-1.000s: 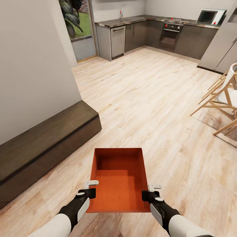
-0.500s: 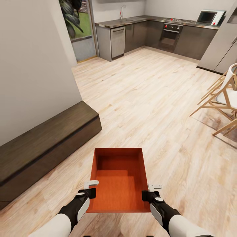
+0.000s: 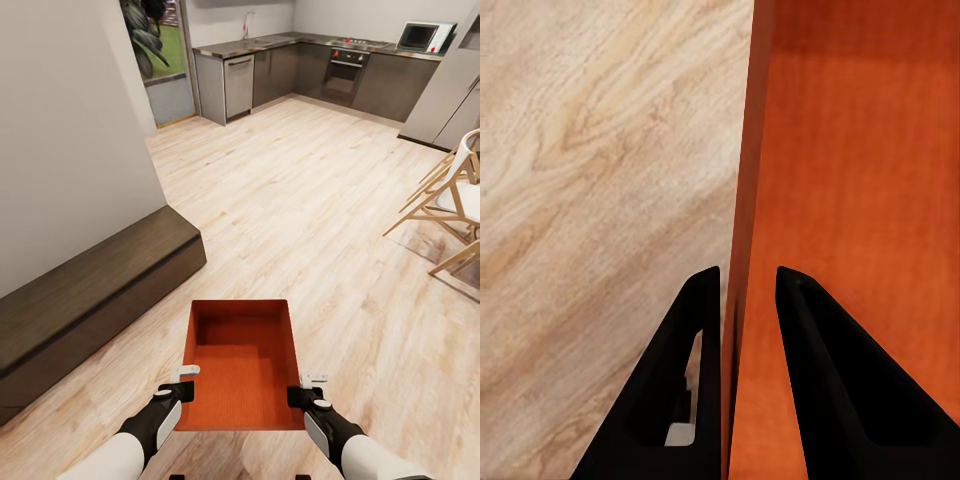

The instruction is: Move the two storage containers from the living room to the garage. In the garage, place one container on the floor and stack the other container on top of it (either order is fine).

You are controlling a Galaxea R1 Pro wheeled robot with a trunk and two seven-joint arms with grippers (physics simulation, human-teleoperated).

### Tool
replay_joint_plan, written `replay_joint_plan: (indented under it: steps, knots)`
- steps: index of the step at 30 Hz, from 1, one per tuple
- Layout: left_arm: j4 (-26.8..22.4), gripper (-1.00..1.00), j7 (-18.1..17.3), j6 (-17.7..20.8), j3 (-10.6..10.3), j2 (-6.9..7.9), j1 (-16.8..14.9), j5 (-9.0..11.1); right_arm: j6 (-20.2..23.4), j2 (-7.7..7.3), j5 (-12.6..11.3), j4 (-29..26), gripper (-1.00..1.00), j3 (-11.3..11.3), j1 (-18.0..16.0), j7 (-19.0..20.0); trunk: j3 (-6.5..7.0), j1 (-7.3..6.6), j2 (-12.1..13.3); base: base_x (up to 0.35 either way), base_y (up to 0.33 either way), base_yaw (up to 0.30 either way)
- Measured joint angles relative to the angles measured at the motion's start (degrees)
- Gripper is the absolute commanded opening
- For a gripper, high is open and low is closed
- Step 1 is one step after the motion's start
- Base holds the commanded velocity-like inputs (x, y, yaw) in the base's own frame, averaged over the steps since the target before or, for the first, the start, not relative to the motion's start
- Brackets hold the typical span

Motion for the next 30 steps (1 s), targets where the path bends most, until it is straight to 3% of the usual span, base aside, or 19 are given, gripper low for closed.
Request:
replay_joint_plan:
  steps: [30]
  knots:
    - [-0.06, -1.00, 0.00, 0.01, -0.03, 0.02, 0.01, 0.04, 0.00, 0.02, 0.06, -0.03, -1.00, -0.05, 0.00, 0.00, 5.41, -6.60, 12.06, 0.000, 0.000, 0.000]
